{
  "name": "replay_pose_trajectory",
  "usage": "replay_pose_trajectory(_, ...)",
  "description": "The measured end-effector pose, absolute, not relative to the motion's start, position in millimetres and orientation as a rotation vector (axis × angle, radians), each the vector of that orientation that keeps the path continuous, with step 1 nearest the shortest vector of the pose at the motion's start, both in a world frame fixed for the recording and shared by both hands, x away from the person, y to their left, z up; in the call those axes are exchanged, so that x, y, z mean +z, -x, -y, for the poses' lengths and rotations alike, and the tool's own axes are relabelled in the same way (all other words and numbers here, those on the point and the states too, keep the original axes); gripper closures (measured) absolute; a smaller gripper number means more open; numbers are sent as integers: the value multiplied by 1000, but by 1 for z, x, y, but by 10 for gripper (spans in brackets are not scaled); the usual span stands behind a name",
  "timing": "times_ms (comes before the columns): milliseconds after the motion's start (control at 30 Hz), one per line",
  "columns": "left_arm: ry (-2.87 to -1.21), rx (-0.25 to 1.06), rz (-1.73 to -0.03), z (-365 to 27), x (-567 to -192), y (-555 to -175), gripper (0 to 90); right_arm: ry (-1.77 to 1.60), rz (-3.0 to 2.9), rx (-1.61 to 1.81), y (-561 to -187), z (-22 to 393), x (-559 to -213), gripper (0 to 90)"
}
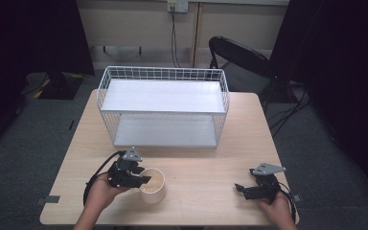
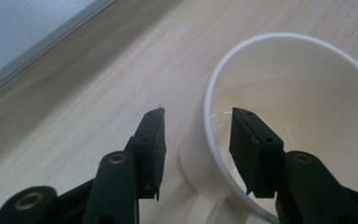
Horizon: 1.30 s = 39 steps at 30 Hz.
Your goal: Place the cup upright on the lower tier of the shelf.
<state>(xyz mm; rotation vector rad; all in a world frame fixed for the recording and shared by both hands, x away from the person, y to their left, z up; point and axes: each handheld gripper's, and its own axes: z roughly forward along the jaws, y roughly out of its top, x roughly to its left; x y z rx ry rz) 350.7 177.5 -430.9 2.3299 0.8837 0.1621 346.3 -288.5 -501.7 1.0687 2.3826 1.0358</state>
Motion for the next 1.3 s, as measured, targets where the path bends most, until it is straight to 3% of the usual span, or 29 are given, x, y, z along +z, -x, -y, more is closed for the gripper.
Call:
replay_pose_trajectory(567, -2444, 194, -903, -171, -434, -352, 823, -1067, -2385, 1035, -346, 289, -502, 113)
replay_pose_trajectory(867, -2430, 192, -945, -178, -433, -353, 827, -1066, -2385, 1035, -346, 289, -502, 113)
replay_pose_trajectory(1300, -2294, 322, -1054, -192, -422, -355, 829, -1064, -2386, 1036, -346, 289, -502, 113)
